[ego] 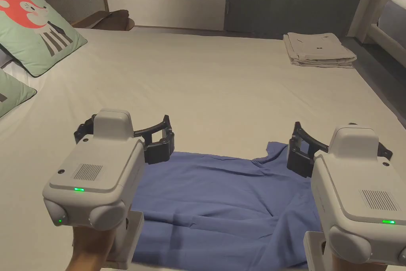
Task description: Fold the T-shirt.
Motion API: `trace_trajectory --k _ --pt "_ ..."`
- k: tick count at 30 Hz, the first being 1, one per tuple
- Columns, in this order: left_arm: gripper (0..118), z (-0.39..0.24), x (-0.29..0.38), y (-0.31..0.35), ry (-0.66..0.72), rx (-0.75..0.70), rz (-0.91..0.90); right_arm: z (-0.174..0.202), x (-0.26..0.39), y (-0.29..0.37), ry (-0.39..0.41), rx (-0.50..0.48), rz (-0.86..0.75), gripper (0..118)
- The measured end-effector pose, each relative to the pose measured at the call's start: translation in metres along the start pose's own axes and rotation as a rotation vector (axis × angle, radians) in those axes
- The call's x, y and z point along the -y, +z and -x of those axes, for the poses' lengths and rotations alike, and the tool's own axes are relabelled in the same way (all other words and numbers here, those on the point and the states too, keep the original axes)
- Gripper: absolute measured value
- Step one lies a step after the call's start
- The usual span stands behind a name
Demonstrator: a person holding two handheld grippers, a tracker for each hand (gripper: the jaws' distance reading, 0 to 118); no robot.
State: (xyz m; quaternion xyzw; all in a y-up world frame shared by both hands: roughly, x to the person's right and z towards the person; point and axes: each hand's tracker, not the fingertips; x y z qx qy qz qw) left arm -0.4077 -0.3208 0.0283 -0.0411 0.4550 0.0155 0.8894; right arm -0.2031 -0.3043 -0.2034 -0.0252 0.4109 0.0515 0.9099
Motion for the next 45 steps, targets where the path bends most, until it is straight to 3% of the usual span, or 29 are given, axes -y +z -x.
trace_trajectory --k 2,3,4,12,18,22,25,26,27,29,30,31,36,40,43,45 --pt "44 -0.005 0.003 0.001 -0.009 -0.007 -0.013 0.003 0.001 0.000 -0.002 0.000 -0.007 36" --pt "4 -0.008 0.003 -0.001 -0.018 -0.015 -0.005 0.005 0.000 0.000 0.005 0.005 -0.008 19" --pt "0 -0.009 0.003 -0.003 -0.024 -0.017 0.002 0.007 0.001 0.000 0.015 0.007 -0.011 4" --pt "0 -0.009 0.008 -0.014 -0.031 0.022 0.046 0.009 0.004 -0.005 0.023 0.009 -0.028 0" --pt "0 0.026 0.009 -0.088 0.015 0.113 0.439 0.008 0.004 -0.020 0.025 -0.011 -0.010 0" --pt "0 0.056 0.024 -0.147 0.082 0.155 0.601 0.009 0.007 -0.038 0.034 -0.020 0.006 0" --pt "1 0.072 0.040 -0.184 0.045 0.122 0.666 0.008 0.011 -0.053 0.038 -0.018 0.028 0" --pt "5 0.077 0.046 -0.196 0.007 0.117 0.690 0.008 0.013 -0.059 0.038 -0.018 0.036 0" --pt "17 0.082 0.051 -0.208 0.027 0.100 0.707 0.008 0.016 -0.064 0.038 -0.016 0.044 0" --pt "73 0.092 0.061 -0.229 0.088 0.098 0.774 0.007 0.021 -0.074 0.041 -0.010 0.062 0" --pt "91 0.097 0.067 -0.240 0.100 0.086 0.792 0.006 0.023 -0.079 0.041 -0.008 0.070 0" --pt "102 0.099 0.074 -0.248 0.080 0.075 0.788 0.006 0.025 -0.083 0.039 -0.006 0.079 0" --pt "97 0.105 0.097 -0.274 0.048 0.016 0.887 0.002 0.038 -0.100 0.040 0.011 0.121 0" --pt "55 0.101 0.111 -0.275 0.029 0.024 0.908 -0.001 0.048 -0.108 0.036 0.010 0.157 0" --pt "45 0.092 0.122 -0.274 0.016 0.028 0.932 -0.003 0.052 -0.111 0.033 0.011 0.174 0" --pt "24 0.088 0.123 -0.269 -0.008 0.014 0.919 -0.006 0.054 -0.110 0.033 0.012 0.180 0"
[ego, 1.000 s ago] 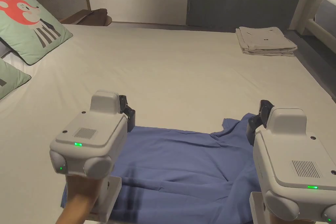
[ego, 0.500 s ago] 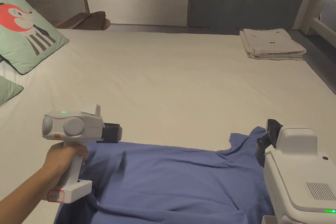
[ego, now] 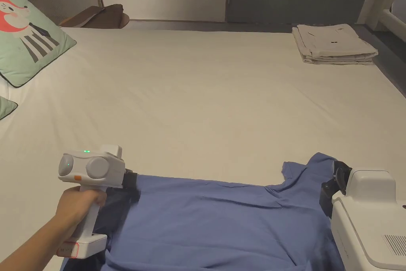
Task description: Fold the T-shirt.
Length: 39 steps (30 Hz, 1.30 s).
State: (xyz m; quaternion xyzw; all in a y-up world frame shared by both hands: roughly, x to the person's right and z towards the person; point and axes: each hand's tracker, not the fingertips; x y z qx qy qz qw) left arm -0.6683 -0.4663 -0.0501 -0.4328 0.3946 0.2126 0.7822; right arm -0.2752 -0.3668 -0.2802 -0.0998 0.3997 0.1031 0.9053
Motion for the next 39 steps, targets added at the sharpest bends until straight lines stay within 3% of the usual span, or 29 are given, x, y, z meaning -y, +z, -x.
trace_trajectory --k 1,11,15,17,18,19,20,21,22,26,28,30,31,33,34,37,39 --pt "1 -0.002 0.001 0.002 -0.005 -0.001 -0.014 -0.002 0.001 0.000 0.001 0.002 0.001 0" --pt "1 0.006 0.006 0.050 -0.011 0.054 -0.141 -0.052 -0.007 -0.060 -0.064 -0.024 0.122 0" --pt "0 0.012 0.009 0.069 0.000 0.092 -0.189 -0.078 -0.001 -0.114 -0.181 -0.045 0.247 3" --pt "0 0.013 0.011 0.073 0.008 0.101 -0.202 -0.087 0.004 -0.146 -0.152 -0.028 0.345 29" --pt "0 0.013 0.012 0.075 0.003 0.105 -0.205 -0.093 0.008 -0.155 -0.165 -0.009 0.381 50" --pt "0 0.010 0.013 0.075 -0.001 0.105 -0.209 -0.096 0.012 -0.167 -0.155 -0.016 0.431 78" --pt "0 0.009 0.012 0.074 -0.010 0.106 -0.208 -0.100 0.017 -0.180 -0.168 -0.036 0.498 94" --pt "0 0.009 0.012 0.074 -0.021 0.107 -0.209 -0.102 0.024 -0.189 -0.161 -0.050 0.547 103" --pt "0 0.008 0.013 0.073 -0.027 0.105 -0.207 -0.099 0.026 -0.190 -0.150 -0.061 0.575 104" --pt "0 0.008 0.013 0.068 -0.032 0.108 -0.201 -0.094 0.048 -0.205 -0.129 -0.053 0.629 103" --pt "0 0.007 0.014 0.067 -0.025 0.110 -0.202 -0.089 0.054 -0.210 -0.105 -0.059 0.644 97" --pt "0 0.008 0.015 0.065 -0.017 0.113 -0.198 -0.084 0.061 -0.215 -0.102 -0.068 0.660 83" --pt "0 0.007 0.015 0.064 -0.015 0.113 -0.196 -0.083 0.063 -0.216 -0.105 -0.076 0.674 71" --pt "0 0.007 0.016 0.062 -0.011 0.110 -0.192 -0.079 0.065 -0.212 -0.105 -0.077 0.680 62" --pt "0 0.008 0.017 0.062 -0.011 0.111 -0.191 -0.077 0.061 -0.203 -0.083 -0.071 0.656 47" --pt "0 0.008 0.017 0.061 -0.008 0.113 -0.187 -0.077 0.057 -0.197 -0.069 -0.087 0.641 31" --pt "0 0.008 0.018 0.061 -0.006 0.111 -0.189 -0.078 0.054 -0.194 -0.047 -0.078 0.617 7"
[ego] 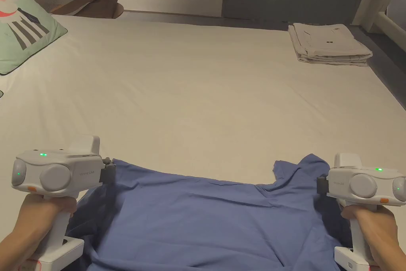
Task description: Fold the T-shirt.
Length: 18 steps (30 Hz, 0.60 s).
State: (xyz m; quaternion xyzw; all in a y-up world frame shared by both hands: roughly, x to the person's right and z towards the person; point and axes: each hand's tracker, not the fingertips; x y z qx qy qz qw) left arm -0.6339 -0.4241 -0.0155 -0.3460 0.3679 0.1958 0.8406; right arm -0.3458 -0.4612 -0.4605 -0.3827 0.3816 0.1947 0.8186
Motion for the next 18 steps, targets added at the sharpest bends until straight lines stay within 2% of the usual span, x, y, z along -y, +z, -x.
trace_trajectory --k 6,12,18 --pt "0 0.002 0.002 0.007 0.013 -0.005 -0.014 -0.001 0.003 0.034 0.044 -0.029 -0.108 2" --pt "0 0.005 0.008 0.033 0.049 0.006 -0.048 -0.011 0.012 0.104 0.008 -0.079 -0.220 2" --pt "0 0.009 0.033 0.083 0.072 0.020 -0.095 -0.011 0.050 0.183 -0.020 -0.128 -0.332 2"
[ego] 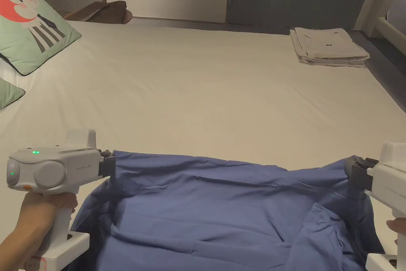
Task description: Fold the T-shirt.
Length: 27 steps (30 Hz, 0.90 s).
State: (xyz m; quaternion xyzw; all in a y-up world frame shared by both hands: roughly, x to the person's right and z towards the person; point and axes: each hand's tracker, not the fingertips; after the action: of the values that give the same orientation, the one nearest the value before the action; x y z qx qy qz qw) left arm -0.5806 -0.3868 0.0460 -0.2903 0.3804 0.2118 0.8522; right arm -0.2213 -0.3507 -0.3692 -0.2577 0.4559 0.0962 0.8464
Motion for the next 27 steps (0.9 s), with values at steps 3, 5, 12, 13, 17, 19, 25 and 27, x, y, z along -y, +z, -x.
trace_trajectory --k 3,5,12,13,17,19,25,27 --pt "0 0.007 0.017 0.023 0.001 -0.009 -0.004 -0.010 0.017 0.026 -0.019 -0.012 -0.024 2" --pt "0 0.013 0.029 0.036 0.005 -0.015 0.002 -0.015 0.029 0.041 -0.032 -0.011 -0.027 2" --pt "0 0.024 0.078 0.077 0.053 -0.012 0.030 -0.012 0.091 0.098 -0.113 0.010 -0.007 2" --pt "0 0.024 0.087 0.082 0.058 -0.012 0.033 -0.018 0.096 0.091 -0.122 0.010 0.004 2" --pt "0 0.024 0.119 0.096 0.063 -0.020 0.067 -0.021 0.126 0.100 -0.138 0.035 0.050 2" --pt "0 0.024 0.132 0.095 0.063 -0.032 0.089 -0.023 0.140 0.099 -0.159 0.040 0.073 2" --pt "0 0.024 0.156 0.087 0.075 -0.055 0.141 -0.017 0.172 0.099 -0.180 0.085 0.133 2" --pt "0 0.024 0.160 0.085 0.071 -0.061 0.150 -0.014 0.178 0.099 -0.182 0.099 0.144 2"
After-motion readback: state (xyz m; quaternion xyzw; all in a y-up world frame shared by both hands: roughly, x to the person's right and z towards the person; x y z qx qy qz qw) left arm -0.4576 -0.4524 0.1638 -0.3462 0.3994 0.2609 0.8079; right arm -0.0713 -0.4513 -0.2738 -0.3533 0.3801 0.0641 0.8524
